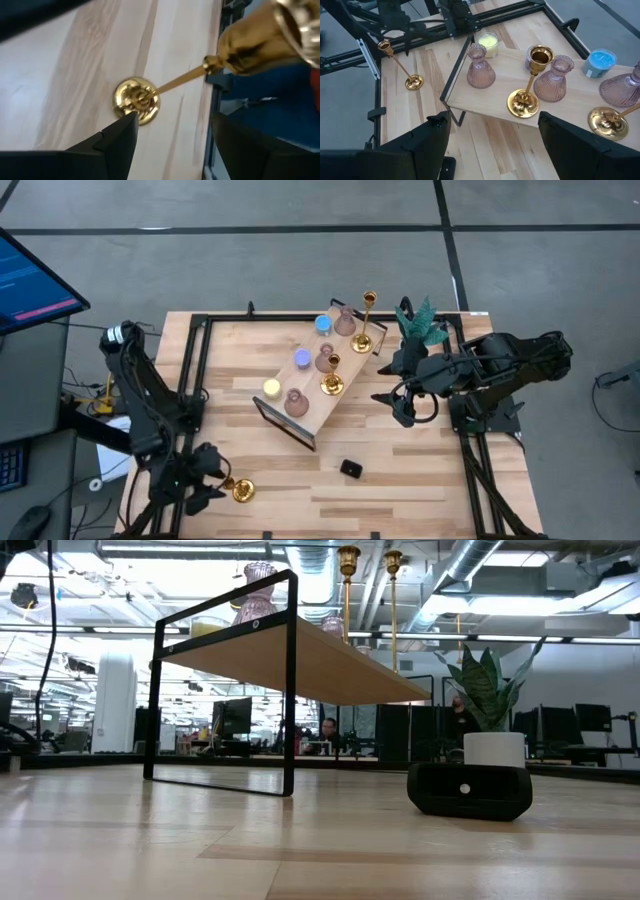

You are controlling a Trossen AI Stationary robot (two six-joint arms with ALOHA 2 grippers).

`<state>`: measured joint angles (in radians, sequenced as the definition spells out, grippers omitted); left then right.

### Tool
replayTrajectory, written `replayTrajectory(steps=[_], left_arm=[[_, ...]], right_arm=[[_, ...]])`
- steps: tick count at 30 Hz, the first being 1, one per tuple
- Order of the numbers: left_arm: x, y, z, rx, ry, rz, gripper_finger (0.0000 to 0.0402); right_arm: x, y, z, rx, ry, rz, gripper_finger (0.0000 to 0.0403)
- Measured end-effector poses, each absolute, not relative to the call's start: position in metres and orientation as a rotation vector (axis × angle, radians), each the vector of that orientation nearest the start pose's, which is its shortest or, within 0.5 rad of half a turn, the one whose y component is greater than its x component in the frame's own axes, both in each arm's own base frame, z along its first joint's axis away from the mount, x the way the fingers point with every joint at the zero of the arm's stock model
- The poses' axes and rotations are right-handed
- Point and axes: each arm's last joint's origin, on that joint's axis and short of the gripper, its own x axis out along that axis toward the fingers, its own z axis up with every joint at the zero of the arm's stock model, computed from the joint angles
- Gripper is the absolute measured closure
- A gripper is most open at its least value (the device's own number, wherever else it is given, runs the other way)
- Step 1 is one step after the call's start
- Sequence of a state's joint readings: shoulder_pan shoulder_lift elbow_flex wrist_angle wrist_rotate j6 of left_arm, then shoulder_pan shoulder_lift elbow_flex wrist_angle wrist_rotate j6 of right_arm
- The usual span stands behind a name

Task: Pick & Place candle stick holders
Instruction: Put the candle holder on the shelf

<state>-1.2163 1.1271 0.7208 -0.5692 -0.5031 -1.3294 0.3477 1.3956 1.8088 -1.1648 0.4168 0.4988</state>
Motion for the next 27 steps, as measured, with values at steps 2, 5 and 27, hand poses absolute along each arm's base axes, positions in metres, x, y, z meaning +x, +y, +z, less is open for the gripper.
replayTrajectory(steps=[2, 5, 27], left_arm=[[0.086, -0.190, 0.215, -0.505, 0.875, -0.119, 0.0151], [0.087, -0.189, 0.208, -0.525, 0.819, -0.108, 0.0151], [0.101, -0.183, 0.204, -0.551, 0.671, -0.043, 0.0347]], right_arm=[[0.233, 0.072, 0.452, 0.198, 0.659, -0.235, 0.0111], [0.233, 0.072, 0.452, 0.198, 0.659, -0.235, 0.0111], [0.232, 0.072, 0.452, 0.197, 0.660, -0.236, 0.0111]])
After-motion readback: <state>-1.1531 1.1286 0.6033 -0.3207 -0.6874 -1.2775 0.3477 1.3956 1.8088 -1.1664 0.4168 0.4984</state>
